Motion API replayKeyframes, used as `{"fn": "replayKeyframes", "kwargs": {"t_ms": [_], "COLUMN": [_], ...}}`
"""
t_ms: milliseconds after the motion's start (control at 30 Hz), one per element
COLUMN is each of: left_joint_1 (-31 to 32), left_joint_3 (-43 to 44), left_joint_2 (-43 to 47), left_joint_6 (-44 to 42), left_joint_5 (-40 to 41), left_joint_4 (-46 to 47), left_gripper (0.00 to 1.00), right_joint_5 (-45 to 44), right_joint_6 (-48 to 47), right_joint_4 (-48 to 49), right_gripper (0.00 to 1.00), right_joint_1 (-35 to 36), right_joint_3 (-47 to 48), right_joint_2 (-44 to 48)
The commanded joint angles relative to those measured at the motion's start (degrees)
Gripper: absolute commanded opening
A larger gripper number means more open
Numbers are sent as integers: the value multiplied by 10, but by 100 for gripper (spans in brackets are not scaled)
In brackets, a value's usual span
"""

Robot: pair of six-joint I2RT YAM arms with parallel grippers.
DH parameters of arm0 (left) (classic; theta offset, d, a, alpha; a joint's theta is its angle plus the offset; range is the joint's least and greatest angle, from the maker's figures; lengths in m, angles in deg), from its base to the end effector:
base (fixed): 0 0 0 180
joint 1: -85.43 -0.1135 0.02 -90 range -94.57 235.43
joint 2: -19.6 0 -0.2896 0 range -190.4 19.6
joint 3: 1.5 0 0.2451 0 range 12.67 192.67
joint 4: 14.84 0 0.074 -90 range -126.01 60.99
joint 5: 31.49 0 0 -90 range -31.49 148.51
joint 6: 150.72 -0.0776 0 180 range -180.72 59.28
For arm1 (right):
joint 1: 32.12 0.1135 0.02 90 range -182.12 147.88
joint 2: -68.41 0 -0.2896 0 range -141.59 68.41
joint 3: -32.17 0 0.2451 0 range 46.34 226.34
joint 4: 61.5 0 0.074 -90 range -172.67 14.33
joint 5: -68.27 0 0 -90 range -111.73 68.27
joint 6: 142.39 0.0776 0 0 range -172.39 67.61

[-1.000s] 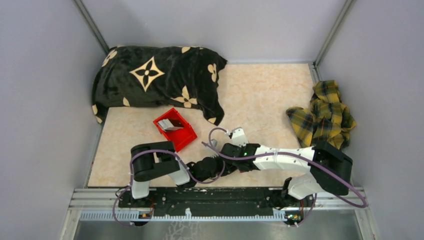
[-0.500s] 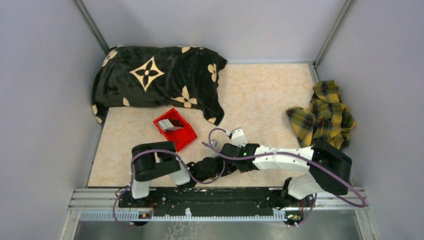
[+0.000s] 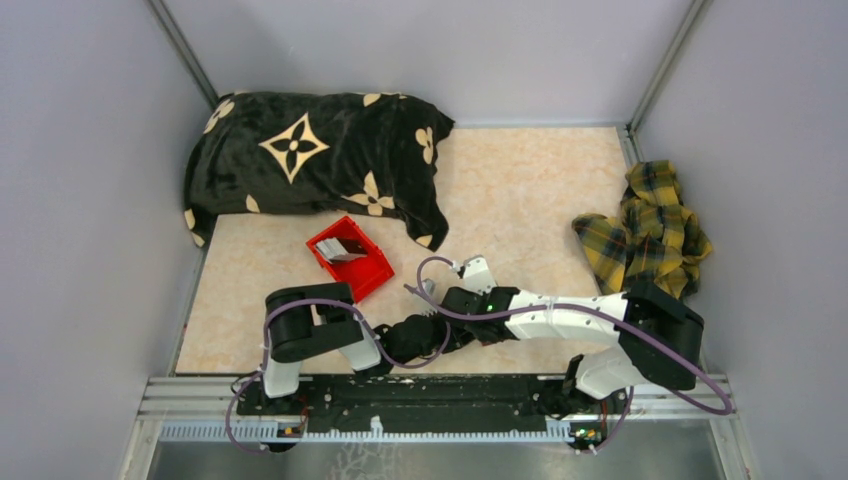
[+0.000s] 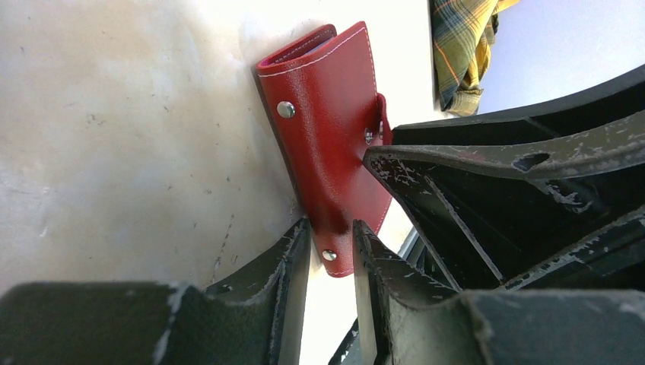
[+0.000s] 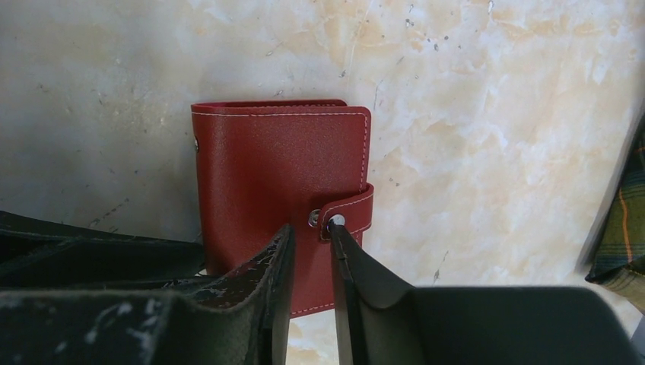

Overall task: Put the credit cards into the card holder
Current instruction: Close the card holder at the center of the board.

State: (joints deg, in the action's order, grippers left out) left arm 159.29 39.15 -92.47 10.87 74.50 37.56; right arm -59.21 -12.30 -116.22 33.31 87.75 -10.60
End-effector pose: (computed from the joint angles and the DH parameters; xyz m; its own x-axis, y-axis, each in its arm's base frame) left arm 0.1171 -0.3278 0.1011 -0.8361 -0.3920 -0.3838 0.1828 0.4604 -0.8687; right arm 0.1334 0.1782 0.1676 -0.7426 -0.3953 -0.5406 -0.2503 0.9126 -0.3233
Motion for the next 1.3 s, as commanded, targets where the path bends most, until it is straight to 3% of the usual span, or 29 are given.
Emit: {"fn": "replayKeyframes", "kwargs": {"t_ms": [0, 867, 1267], "left_joint_1": [5, 4, 5], "left_joint_3": [-20, -25, -17], "left_joint_2": [-34, -43, -44], "left_joint_6": [-12, -9, -15], "left_joint_5": [-12, -15, -20], "left_joint_4": [-92, -72, -82], "left_gripper": [36, 35, 35], "right_joint_5": [-27, -49, -43], "right_joint_6": [2, 11, 1], "right_joint_4": [-16, -34, -27], "right_gripper": [26, 26, 10], "right_joint_1": [-5, -16, -20], "right_joint_3": [37, 44, 40], "right_joint_2": [4, -25, -19]}}
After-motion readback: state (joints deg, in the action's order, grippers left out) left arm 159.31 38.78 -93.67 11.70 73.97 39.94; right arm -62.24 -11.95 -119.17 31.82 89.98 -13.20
